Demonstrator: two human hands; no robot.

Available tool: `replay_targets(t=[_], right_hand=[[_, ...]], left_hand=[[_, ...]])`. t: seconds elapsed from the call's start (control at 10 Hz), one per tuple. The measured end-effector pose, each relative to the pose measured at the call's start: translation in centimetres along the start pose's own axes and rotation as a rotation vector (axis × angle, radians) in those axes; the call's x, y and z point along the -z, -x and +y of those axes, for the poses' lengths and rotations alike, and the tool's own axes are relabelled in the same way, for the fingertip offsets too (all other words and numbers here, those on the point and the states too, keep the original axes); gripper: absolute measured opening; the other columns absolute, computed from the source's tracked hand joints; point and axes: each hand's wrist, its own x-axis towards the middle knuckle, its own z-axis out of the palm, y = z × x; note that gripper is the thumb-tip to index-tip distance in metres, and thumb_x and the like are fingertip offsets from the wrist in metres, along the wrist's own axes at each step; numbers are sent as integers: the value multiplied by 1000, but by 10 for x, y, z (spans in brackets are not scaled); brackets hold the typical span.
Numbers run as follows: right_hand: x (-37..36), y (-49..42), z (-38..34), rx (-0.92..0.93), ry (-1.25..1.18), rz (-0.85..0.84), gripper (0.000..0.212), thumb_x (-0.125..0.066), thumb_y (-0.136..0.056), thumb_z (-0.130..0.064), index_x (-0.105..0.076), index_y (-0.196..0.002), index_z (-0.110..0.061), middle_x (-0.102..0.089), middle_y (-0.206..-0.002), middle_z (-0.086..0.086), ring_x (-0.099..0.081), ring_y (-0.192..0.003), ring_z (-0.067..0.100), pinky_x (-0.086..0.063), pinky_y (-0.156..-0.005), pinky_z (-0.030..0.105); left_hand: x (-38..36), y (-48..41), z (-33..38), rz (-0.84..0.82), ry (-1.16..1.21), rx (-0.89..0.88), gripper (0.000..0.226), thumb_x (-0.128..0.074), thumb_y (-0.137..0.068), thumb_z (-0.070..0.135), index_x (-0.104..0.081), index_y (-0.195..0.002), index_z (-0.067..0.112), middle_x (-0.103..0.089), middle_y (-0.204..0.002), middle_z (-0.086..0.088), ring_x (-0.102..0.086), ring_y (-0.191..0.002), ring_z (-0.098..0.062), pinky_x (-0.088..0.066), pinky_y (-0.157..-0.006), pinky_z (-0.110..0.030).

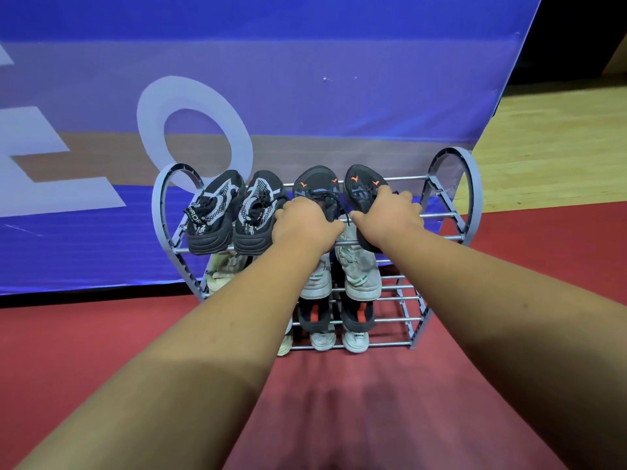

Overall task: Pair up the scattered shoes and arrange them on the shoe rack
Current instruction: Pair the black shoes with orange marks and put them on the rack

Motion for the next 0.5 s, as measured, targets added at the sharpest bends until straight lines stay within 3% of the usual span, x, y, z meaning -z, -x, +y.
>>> replay_targets(t=[0.2,0.3,0.4,0.5], right_hand=[[11,14,0,5,26,-32,76,-62,-86,-67,-41,-146,-24,-40,-148,16,-44,-129,45,-44,-95,50],[33,34,-1,21,19,-33,71,-61,-86,-59,-42,-146,-26,-42,-143,15,-46,-127,45,-43,-93,50],[60,48,-5,71,-12,-1,64,-60,-85,-54,-48,-140,-24,-46,-138,17,-49,-124,46,-44,-96,49],[84,50,-11,122,-140,31,63,-58,-85,-48,-49,-142,-22,-49,-137,18,-54,-120,42,-48,-97,44]], left_hand=[[24,14,-9,-57,26,-37,75,-64,-78,68,-54,-121,7,-61,-118,-13,-61,-110,-36,-55,-89,-48],[50,30,-14,-71,65,-111,47,-64,-81,57,-56,-93,12,-65,-95,-10,-64,-88,-32,-51,-68,-35],[82,42,-22,-60,112,-165,34,-63,-81,45,-52,-72,14,-62,-71,-4,-60,-69,-26,-38,-52,-29],[112,39,-33,-32,147,-169,28,-61,-82,40,-60,-96,16,-66,-89,-3,-62,-82,-25,-53,-71,-35]])
